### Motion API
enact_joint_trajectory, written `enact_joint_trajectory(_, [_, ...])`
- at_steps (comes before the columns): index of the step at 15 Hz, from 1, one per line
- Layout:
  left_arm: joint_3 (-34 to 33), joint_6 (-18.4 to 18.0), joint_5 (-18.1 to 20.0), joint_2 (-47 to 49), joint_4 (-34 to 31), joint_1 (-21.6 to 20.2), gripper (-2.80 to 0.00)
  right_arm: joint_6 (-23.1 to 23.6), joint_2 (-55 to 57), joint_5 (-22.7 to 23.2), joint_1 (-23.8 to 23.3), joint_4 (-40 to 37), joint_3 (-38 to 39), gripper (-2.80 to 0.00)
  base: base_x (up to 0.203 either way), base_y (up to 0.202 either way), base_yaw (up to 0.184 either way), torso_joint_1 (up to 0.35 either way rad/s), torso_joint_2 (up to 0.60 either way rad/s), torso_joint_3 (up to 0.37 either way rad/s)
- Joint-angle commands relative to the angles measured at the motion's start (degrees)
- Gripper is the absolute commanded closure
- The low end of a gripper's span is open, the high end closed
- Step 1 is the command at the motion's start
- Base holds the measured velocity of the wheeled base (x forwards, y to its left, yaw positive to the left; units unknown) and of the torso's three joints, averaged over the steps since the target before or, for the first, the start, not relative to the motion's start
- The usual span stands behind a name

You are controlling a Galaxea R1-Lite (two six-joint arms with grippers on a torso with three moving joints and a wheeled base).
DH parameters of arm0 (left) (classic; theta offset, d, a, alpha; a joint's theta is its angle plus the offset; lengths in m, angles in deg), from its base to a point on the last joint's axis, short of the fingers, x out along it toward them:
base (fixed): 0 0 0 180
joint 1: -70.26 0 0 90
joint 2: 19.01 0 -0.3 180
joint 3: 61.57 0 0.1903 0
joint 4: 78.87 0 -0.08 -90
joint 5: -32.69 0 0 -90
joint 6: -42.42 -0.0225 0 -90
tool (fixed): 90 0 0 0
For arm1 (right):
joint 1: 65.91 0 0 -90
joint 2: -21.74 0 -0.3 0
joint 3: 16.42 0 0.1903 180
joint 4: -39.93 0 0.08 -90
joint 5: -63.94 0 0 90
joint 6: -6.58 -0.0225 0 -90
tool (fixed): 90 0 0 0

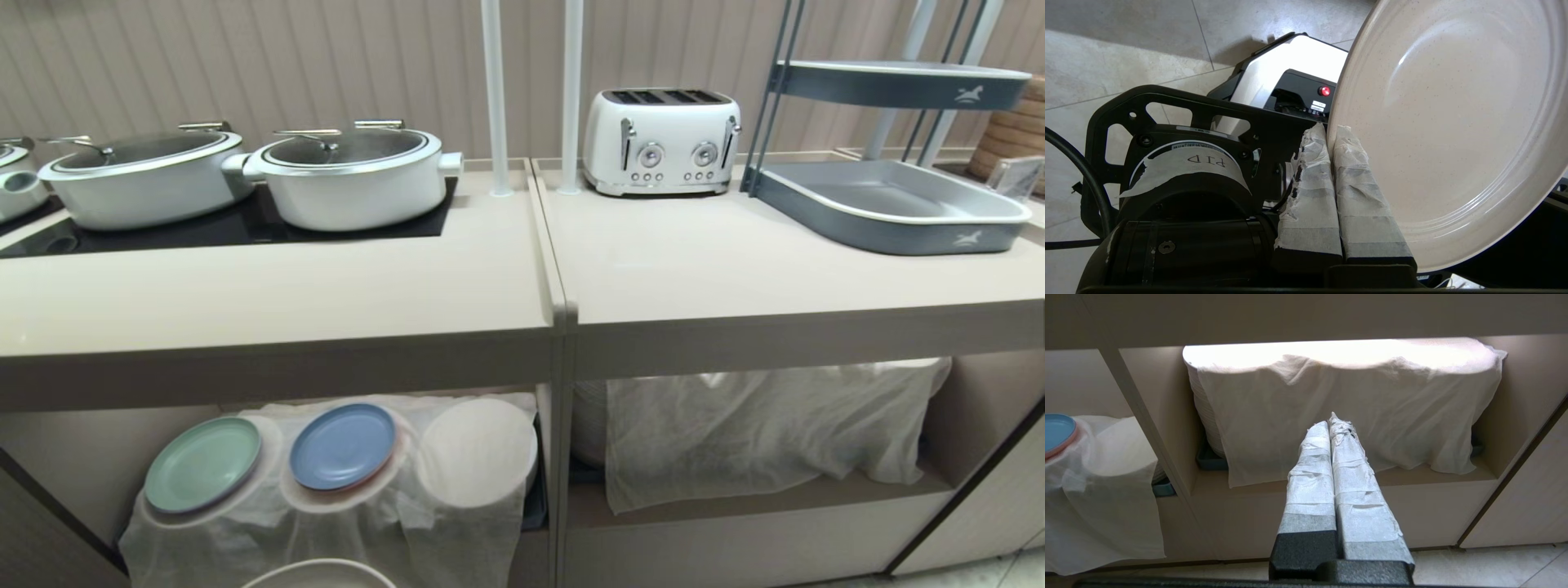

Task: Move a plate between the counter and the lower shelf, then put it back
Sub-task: Put the plate in the cupboard

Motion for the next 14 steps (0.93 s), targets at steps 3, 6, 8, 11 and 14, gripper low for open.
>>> enact_joint_trajectory(3, [-0.23, 0.17, 0.22, 0.12, -0.41, -0.03, 0.0, -0.04, 0.09, 0.0, 0.0, 0.01, 0.0, 0.0, 0.0, 0.0, 0.0, -0.235, 0.52, 0.291])
enact_joint_trajectory(6, [-0.5, 0.17, 0.13, 0.09, -0.41, -0.03, 0.0, -0.04, 0.09, 0.0, 0.0, -0.07, 0.0, 0.0, 0.0, 0.0, 0.0, -0.22, 0.5, 0.292])
enact_joint_trajectory(8, [-0.58, 0.17, 0.13, 0.04, -0.41, -0.03, 0.0, -0.04, 0.09, 0.0, 0.0, 0.01, 0.0, 0.0, 0.0, 0.0, 0.0, -0.204, 0.49, 0.292])
enact_joint_trajectory(11, [-0.58, 0.17, 0.13, 0.04, -0.41, -0.03, 0.0, -0.04, 0.09, 0.0, 0.0, 0.01, 0.0, 0.0, 0.0, 0.0, 0.0, -0.196, 0.49, 0.285])
enact_joint_trajectory(14, [-0.58, 0.2, 0.22, 0.05, -0.41, -0.03, 0.0, -0.04, 0.09, 0.0, 0.0, 0.01, 0.0, 0.0, 0.0, 0.0, 0.0, -0.181, 0.48, 0.287])
